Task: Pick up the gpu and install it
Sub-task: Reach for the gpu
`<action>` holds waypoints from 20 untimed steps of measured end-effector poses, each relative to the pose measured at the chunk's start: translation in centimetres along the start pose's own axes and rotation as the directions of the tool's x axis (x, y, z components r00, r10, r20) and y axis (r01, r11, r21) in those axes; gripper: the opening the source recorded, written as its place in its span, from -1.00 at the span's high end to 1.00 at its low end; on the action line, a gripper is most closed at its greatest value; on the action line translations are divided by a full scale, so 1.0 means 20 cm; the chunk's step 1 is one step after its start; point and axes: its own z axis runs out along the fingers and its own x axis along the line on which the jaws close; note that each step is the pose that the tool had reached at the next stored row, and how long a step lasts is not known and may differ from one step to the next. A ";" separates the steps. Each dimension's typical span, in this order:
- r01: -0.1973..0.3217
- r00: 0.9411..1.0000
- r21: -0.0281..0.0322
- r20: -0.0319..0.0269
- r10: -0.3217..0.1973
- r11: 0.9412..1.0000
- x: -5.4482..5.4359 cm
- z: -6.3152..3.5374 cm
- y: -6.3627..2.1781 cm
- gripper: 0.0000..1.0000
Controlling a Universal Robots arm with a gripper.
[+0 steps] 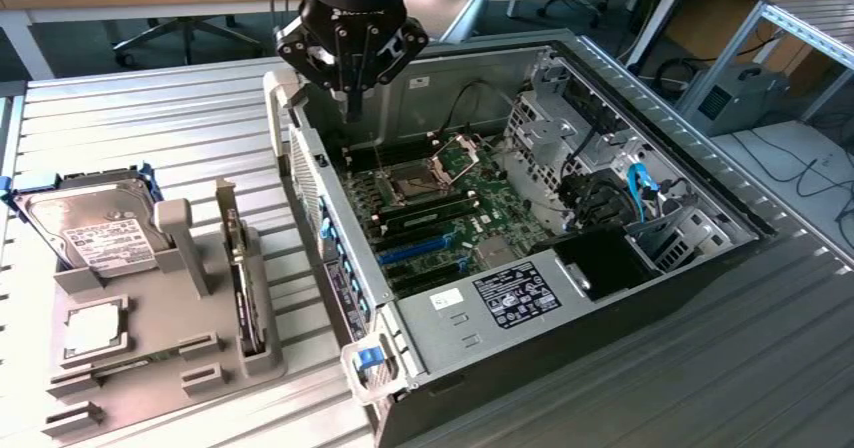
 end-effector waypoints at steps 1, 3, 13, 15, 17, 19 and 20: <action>0.000 1.000 0.000 0.000 0.000 1.000 0.00 0.000 0.000 0.79; 0.000 1.000 0.000 0.000 0.000 1.000 0.01 0.000 -0.001 0.79; 0.000 1.000 0.000 0.000 0.000 1.000 0.03 -0.001 -0.003 0.79; 0.000 1.000 0.000 0.000 0.000 1.000 0.04 -0.001 -0.003 0.79; 0.000 1.000 0.000 0.000 0.000 1.000 0.04 -0.001 -0.003 0.79; 0.000 1.000 0.000 0.000 0.000 1.000 0.05 -0.001 -0.004 0.79; 0.000 1.000 0.000 0.000 0.000 1.000 0.05 -0.001 -0.004 0.79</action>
